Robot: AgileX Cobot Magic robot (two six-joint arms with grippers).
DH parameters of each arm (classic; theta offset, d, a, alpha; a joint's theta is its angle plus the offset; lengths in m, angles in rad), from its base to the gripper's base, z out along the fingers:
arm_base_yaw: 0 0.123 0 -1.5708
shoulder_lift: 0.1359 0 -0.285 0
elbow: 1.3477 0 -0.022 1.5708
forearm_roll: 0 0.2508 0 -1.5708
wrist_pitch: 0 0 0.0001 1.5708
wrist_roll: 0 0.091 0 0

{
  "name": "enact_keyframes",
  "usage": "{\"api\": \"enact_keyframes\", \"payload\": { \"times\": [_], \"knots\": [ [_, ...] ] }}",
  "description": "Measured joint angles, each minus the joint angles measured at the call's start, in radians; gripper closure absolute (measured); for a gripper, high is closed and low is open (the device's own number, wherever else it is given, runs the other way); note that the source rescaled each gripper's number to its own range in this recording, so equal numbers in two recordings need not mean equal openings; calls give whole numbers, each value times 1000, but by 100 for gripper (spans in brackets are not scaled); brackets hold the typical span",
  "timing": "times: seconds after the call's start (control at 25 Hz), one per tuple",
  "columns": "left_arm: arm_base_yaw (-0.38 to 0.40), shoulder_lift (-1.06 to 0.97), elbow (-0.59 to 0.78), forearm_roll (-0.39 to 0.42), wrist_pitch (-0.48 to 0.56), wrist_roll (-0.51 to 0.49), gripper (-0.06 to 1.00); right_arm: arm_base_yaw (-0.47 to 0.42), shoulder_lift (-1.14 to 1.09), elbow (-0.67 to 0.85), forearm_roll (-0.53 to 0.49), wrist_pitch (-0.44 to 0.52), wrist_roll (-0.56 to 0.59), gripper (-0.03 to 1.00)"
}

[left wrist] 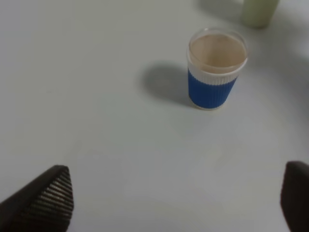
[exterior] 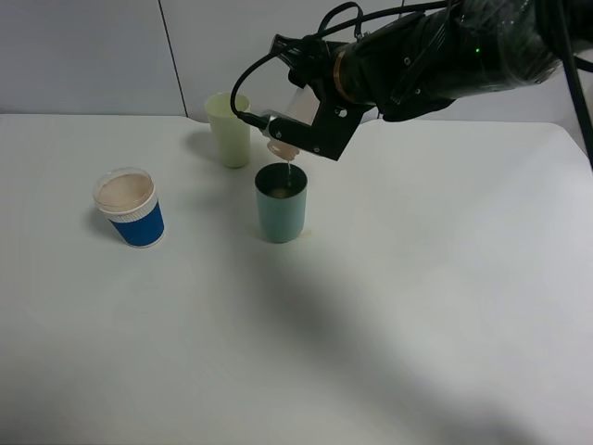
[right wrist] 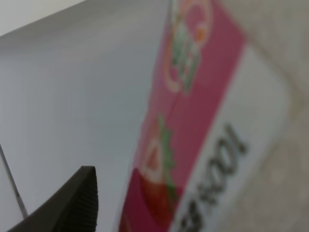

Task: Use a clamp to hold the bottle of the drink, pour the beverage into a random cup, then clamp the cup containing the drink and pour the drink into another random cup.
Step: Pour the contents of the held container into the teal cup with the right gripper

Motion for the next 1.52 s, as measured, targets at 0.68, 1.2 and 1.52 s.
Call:
{"api": "enact_keyframes", "payload": {
  "times": [0.68,1.2,1.52],
  "knots": [
    [0,0,0,0,0,-1,37,3,-1,-5,0,-46,-27,96],
    [0,0,0,0,0,-1,37,3,-1,-5,0,-85,-24,96],
    [0,0,0,0,0,-1,37,3,-1,-5,106,-31,33,97]
  ]
}}
